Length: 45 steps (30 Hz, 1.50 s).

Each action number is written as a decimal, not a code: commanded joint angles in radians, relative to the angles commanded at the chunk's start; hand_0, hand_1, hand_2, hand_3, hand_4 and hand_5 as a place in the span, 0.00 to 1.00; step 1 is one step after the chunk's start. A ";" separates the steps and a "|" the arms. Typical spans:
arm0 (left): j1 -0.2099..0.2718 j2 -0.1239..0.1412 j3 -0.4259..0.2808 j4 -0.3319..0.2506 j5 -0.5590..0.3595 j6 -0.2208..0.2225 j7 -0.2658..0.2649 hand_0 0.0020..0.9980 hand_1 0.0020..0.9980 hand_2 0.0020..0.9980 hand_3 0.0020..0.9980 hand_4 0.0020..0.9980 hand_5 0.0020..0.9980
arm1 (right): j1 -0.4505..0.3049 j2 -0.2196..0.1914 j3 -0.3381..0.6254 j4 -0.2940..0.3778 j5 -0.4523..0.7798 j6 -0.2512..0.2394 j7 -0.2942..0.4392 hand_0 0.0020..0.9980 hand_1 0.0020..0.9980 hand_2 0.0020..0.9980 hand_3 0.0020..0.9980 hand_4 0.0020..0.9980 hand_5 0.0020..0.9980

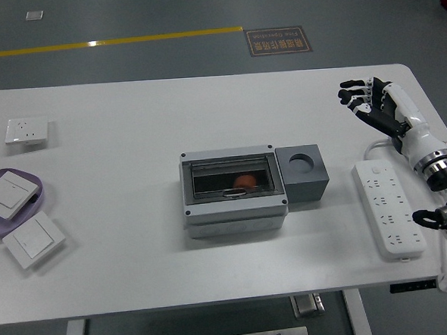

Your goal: Pick up the cylinder from the cube,place it in the box,flap close box

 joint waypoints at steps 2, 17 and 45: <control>0.005 -0.006 -0.006 0.001 0.002 0.000 0.000 0.61 0.63 0.62 0.64 0.71 0.17 | -0.002 -0.001 0.006 0.002 -0.010 0.009 -0.008 0.71 0.64 0.63 0.65 0.74 0.48; 0.002 -0.008 -0.016 0.006 0.000 0.000 0.000 0.62 0.63 0.62 0.64 0.71 0.17 | -0.001 -0.004 0.009 -0.023 0.018 -0.030 0.006 0.70 0.63 0.63 0.64 0.73 0.47; -0.012 -0.025 0.003 -0.001 0.006 0.003 0.004 0.62 0.63 0.62 0.64 0.70 0.16 | 0.040 -0.007 -0.121 -0.112 0.087 -0.184 0.062 0.63 0.61 0.61 0.65 0.73 0.46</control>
